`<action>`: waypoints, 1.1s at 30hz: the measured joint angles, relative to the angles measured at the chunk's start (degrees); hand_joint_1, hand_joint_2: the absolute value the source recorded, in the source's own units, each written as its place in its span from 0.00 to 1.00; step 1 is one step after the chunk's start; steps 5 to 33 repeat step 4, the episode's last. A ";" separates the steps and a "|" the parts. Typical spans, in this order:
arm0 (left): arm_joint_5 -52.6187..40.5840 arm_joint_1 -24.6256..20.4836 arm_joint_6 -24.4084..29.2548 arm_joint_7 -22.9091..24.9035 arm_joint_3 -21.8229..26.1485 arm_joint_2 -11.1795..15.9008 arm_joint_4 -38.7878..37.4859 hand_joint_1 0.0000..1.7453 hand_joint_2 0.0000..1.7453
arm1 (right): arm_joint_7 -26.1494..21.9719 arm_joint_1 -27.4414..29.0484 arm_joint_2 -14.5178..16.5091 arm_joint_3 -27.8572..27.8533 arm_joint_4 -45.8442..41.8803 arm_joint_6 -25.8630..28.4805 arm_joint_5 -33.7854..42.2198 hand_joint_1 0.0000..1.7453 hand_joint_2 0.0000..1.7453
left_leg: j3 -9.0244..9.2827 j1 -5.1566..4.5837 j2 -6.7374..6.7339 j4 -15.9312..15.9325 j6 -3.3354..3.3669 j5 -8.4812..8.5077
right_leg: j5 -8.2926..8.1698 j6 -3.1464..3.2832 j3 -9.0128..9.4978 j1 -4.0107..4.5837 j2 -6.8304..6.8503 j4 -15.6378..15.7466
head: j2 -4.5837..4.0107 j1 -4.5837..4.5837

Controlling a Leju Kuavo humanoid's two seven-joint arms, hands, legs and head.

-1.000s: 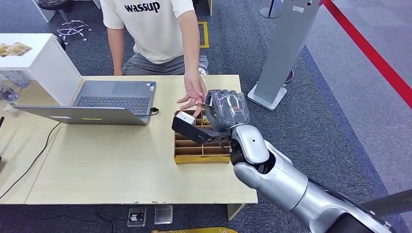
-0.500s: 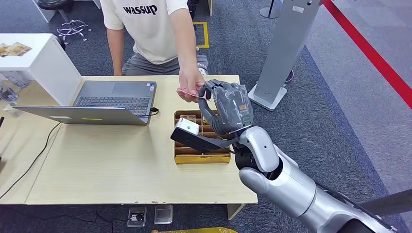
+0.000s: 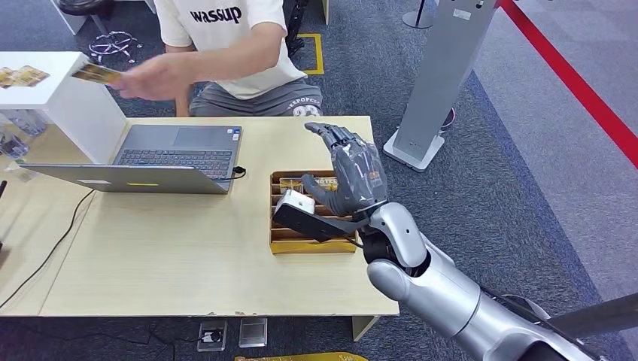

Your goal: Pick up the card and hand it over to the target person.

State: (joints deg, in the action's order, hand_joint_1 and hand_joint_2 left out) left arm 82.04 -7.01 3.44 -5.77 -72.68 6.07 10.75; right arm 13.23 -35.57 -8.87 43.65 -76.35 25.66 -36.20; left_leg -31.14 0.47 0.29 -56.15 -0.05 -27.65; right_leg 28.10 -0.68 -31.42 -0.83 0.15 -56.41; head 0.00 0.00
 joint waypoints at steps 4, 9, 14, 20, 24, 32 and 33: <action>0.43 0.06 0.35 0.20 0.42 -0.01 0.07 0.00 0.00 | -2.49 3.08 -0.66 -2.07 -1.65 1.28 5.55 0.00 1.00 | 0.01 0.00 0.05 0.01 0.01 0.00 | 0.01 -0.01 0.03 0.00 0.05 0.03 | 0.00 0.00; 0.43 0.06 0.35 0.20 0.42 -0.01 0.07 0.00 0.00 | -2.49 3.08 -0.66 -2.07 -1.65 1.28 5.55 0.00 1.00 | 0.01 0.00 0.05 0.01 0.01 0.00 | 0.01 -0.01 0.03 0.00 0.05 0.03 | 0.00 0.00; 0.43 0.06 0.35 0.20 0.42 -0.01 0.07 0.00 0.00 | -2.49 3.08 -0.66 -2.07 -1.65 1.28 5.55 0.00 1.00 | 0.01 0.00 0.05 0.01 0.01 0.00 | 0.01 -0.01 0.03 0.00 0.05 0.03 | 0.00 0.00; 0.43 0.06 0.35 0.20 0.42 -0.01 0.07 0.00 0.00 | -2.49 3.08 -0.66 -2.07 -1.65 1.28 5.55 0.00 1.00 | 0.01 0.00 0.05 0.01 0.01 0.00 | 0.01 -0.01 0.03 0.00 0.05 0.03 | 0.00 0.00; 0.43 0.06 0.35 0.20 0.42 -0.01 0.07 0.00 0.00 | -2.49 3.08 -0.66 -2.07 -1.65 1.28 5.55 0.00 1.00 | 0.01 0.00 0.05 0.01 0.01 0.00 | 0.01 -0.01 0.03 0.00 0.05 0.03 | 0.00 0.00; 0.43 0.06 0.35 0.20 0.42 -0.01 0.07 0.00 0.00 | -2.49 3.08 -0.66 -2.07 -1.65 1.28 5.55 0.00 1.00 | 0.01 0.00 0.05 0.01 0.01 0.00 | 0.01 -0.01 0.03 0.00 0.05 0.03 | 0.00 0.00; 0.43 0.06 0.35 0.20 0.42 -0.01 0.07 0.00 0.00 | -2.49 3.08 -0.66 -2.07 -1.65 1.28 5.55 0.00 1.00 | 0.01 0.00 0.05 0.01 0.01 0.00 | 0.01 -0.01 0.03 0.00 0.05 0.03 | 0.00 0.00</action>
